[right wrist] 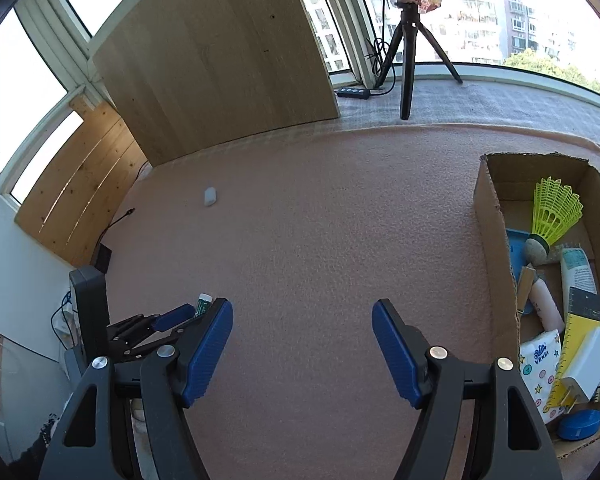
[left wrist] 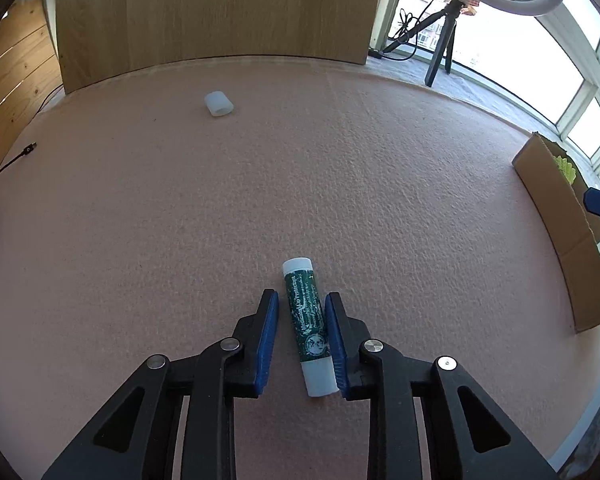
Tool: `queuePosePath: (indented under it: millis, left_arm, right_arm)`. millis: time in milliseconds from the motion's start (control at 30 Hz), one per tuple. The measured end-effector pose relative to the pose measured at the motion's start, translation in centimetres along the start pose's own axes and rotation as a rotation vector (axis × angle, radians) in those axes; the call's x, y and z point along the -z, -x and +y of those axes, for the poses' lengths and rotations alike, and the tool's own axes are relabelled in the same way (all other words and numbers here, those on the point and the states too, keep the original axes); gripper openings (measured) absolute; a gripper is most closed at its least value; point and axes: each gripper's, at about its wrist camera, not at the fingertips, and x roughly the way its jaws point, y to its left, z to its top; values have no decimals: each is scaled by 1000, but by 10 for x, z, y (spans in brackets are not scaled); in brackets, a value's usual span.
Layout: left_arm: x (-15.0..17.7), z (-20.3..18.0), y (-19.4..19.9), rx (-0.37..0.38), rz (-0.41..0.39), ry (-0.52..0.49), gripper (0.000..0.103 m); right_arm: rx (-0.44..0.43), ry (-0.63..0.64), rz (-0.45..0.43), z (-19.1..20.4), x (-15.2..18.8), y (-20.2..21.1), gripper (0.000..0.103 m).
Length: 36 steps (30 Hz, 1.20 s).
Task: Organize objects
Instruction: 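Grasp the white eraser with the right gripper while the left holds the lip balm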
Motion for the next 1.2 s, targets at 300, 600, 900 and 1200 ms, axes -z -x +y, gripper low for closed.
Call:
queuePosePath:
  millis: [300, 600, 900, 1200]
  left_arm:
    - [-4, 56, 3, -41, -14, 74, 21]
    - [3, 116, 17, -93, -31, 152, 21]
    - [2, 139, 19, -58, -22, 187, 54]
    - [6, 135, 20, -55, -29, 182, 54]
  right_arm:
    - [-19, 150, 38, 70, -59, -80, 69]
    - [-31, 199, 136, 119, -101, -170, 69]
    - [20, 205, 227, 144, -130, -244, 56]
    - [131, 328, 241, 160, -125, -265, 23]
